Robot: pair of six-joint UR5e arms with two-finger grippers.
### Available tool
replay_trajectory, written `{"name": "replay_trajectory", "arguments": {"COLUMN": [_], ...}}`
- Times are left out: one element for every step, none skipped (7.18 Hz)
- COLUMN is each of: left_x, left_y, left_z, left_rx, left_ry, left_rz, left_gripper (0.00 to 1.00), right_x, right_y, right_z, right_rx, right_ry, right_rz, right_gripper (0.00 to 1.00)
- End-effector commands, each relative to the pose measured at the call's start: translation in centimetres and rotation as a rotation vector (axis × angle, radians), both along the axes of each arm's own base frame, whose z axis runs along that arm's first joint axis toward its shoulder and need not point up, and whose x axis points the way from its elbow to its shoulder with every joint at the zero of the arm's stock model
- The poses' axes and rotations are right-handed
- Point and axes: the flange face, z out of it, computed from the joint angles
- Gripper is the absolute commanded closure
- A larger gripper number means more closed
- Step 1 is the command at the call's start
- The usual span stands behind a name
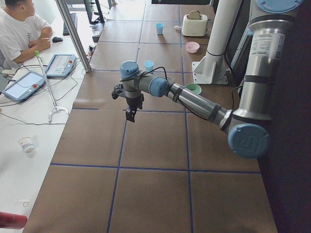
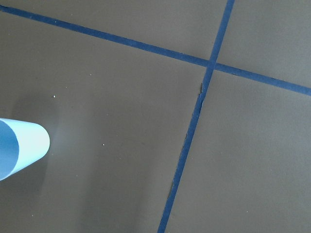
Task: Stack blue cups with both arms
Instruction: 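Open the left gripper and withdraw the left arm from the cup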
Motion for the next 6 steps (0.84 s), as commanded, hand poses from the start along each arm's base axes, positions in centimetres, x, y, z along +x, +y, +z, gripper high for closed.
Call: {"name": "replay_trajectory", "arguments": {"left_x": [-8.6,-8.6,-8.6,-8.6,-8.8,-8.8], "left_y": [6.9,9.5,9.5,9.6,10.1,10.1], "left_z": [8.9,9.9,9.6,10.1,10.6,10.7], "left_rx": [-0.092,-0.131,-0.127,-0.134,-0.138,-0.14], "left_ry": [0.024,0.144,0.154,0.153,0.119,0.104], "left_rz": [-0.076,-0.098,-0.103,-0.102,-0.102,-0.101], "left_gripper": [0.0,0.0,0.0,0.0,0.0,0.0], "right_x": [-1.9,-3.9,-7.1,-10.1,-12.8,-15.6], "right_y": [-1.6,-2.1,-2.2,-2.3,-2.4,-2.2], "right_z": [-2.7,-4.6,-6.9,-8.0,-9.0,-9.6], "right_rx": [-0.019,-0.056,-0.094,-0.1,-0.083,-0.064], "right_ry": [-0.004,-0.009,-0.013,-0.032,-0.033,-0.024], "right_rz": [0.026,0.052,0.069,0.105,0.15,0.16], "right_gripper": [0.0,0.0,0.0,0.0,0.0,0.0]}}
